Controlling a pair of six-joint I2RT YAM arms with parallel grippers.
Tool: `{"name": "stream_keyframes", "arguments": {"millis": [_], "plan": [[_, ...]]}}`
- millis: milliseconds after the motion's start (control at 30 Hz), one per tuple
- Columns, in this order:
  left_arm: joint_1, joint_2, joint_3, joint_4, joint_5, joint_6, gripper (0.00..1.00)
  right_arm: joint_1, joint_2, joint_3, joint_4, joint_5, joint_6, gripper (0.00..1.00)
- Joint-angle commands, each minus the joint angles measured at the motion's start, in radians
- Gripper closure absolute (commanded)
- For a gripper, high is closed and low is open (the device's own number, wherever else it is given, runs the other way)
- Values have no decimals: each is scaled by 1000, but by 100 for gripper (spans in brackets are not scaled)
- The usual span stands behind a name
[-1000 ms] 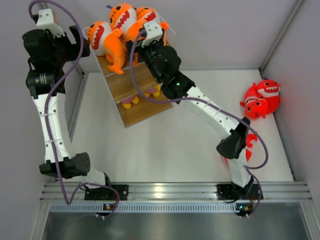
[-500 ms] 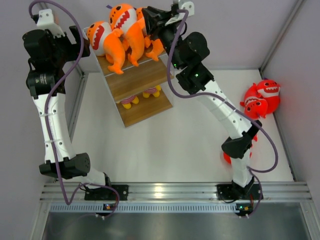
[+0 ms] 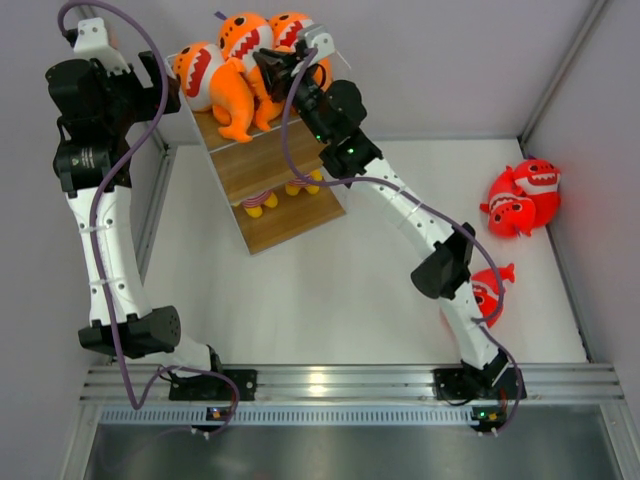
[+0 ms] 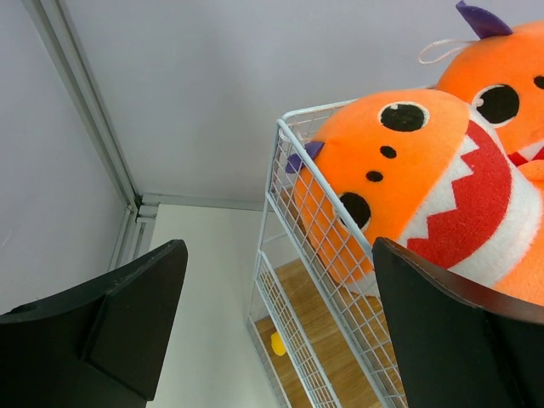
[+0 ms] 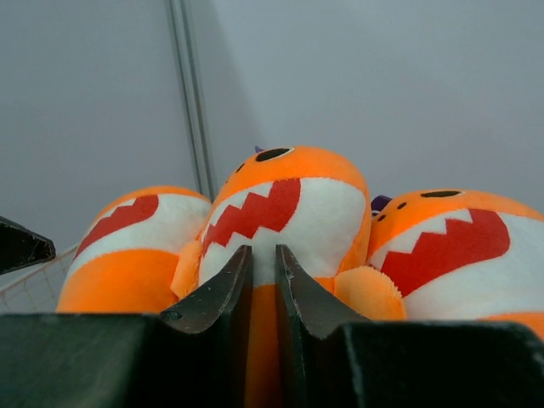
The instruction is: Place and organize the stuffed toys onto the shelf
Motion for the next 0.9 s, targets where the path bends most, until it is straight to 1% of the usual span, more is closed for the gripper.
{"name": "stream_keyframes", "arguments": {"millis": [0,167,233,267,333,367,433,467,533,567,600,633,667,733,767,800,833,867], "plan": [[-2,-8,-19,2,4,1,4,-13,-17,38,-44,-1,6,83],[-2,-5,-16,2,7,-2,4,-16,-22,27,-76,-23,0,84],[-2,-5,-19,2,6,-2,4,-17,-41,18,-74,-27,0,82],[-2,-7,-22,0,6,1,4,-17,-52,6,-70,-31,-2,74],[-2,-10,-25,2,4,4,4,-14,-90,-5,-57,-31,-6,64],[-2,-11,-28,0,3,6,4,-11,-104,-15,-54,-31,-12,54],[-2,-13,-30,0,1,9,4,-7,-159,-31,-44,-28,-21,42],[-2,-14,-33,0,1,10,4,-5,-182,-57,-36,-28,-23,33],[-2,-17,-37,0,3,12,4,-5,-253,-87,-24,-31,-28,25],[-2,-19,-39,0,3,15,4,-5,-274,-109,-22,-31,-28,19],[-2,-22,-43,0,4,16,4,-4,-325,-120,-25,-28,-29,16],[-2,-24,-48,0,4,24,4,-4,-351,-130,-31,-28,-78,12],[-2,-28,-54,-1,0,29,4,-5,-382,-166,-54,-23,-90,6],[-2,-45,-75,0,-6,51,4,-11,-489,-219,-77,-5,-119,1],[-2,-51,-83,0,-11,61,3,-16,-530,-299,-90,5,-123,1],[-2,-68,-91,0,-19,68,3,-36,-622,-346,-112,20,-124,1],[-2,-77,-111,0,-19,84,3,-50,-670,-397,-125,61,-117,1],[-2,-86,-122,0,-20,91,3,-63,-719,-508,-137,80,-109,1]]}}
